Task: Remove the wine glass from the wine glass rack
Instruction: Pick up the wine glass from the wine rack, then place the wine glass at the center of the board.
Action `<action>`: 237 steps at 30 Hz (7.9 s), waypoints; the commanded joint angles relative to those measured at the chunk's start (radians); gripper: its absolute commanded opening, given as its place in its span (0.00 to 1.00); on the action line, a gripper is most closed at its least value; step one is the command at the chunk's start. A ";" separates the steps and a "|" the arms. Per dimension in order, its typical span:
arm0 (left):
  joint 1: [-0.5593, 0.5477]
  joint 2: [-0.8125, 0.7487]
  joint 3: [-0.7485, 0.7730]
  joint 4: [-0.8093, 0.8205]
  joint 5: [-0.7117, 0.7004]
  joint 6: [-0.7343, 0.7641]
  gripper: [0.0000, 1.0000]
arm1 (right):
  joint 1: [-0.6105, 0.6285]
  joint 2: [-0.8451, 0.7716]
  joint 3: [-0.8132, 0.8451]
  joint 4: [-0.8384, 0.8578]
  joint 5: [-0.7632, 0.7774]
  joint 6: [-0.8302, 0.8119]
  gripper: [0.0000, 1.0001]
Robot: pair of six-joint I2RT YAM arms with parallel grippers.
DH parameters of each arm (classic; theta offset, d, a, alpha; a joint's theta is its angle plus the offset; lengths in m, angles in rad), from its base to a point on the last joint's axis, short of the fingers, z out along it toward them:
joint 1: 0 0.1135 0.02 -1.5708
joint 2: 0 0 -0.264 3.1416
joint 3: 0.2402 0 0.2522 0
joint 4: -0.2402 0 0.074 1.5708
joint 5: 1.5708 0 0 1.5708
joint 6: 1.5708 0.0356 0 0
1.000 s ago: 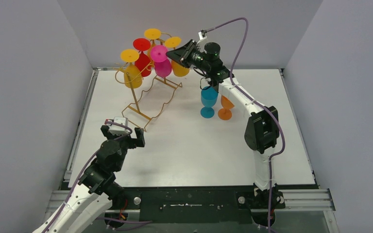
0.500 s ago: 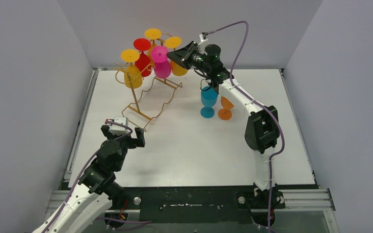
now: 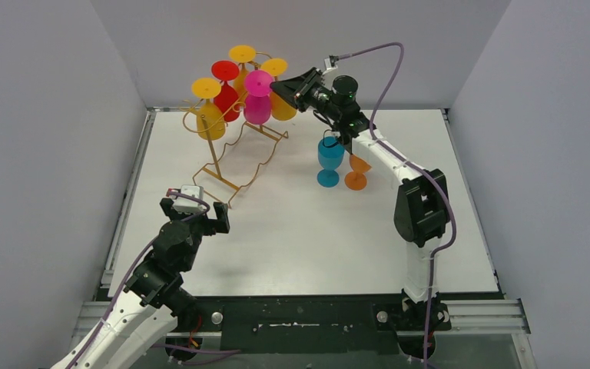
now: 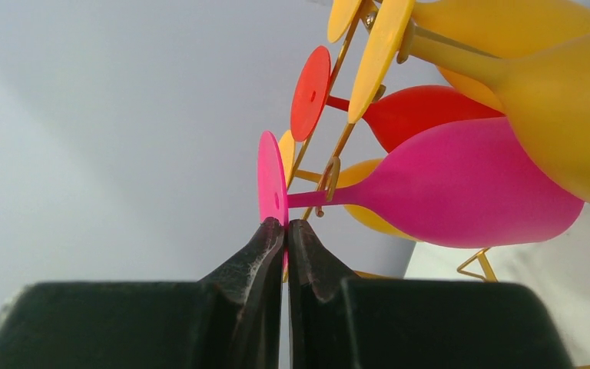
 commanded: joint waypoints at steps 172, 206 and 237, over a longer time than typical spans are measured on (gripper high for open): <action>0.162 0.173 -0.028 0.643 1.154 -0.717 0.35 | 0.289 -0.763 -1.028 0.454 -0.251 -0.556 0.00; 0.142 0.168 -0.033 0.579 1.187 -0.603 0.00 | 0.300 -0.791 -1.079 0.545 -0.198 -0.564 0.38; 0.143 0.116 -0.222 0.797 1.492 -0.015 0.00 | 0.011 -0.881 -0.763 -0.400 -0.078 -0.762 0.96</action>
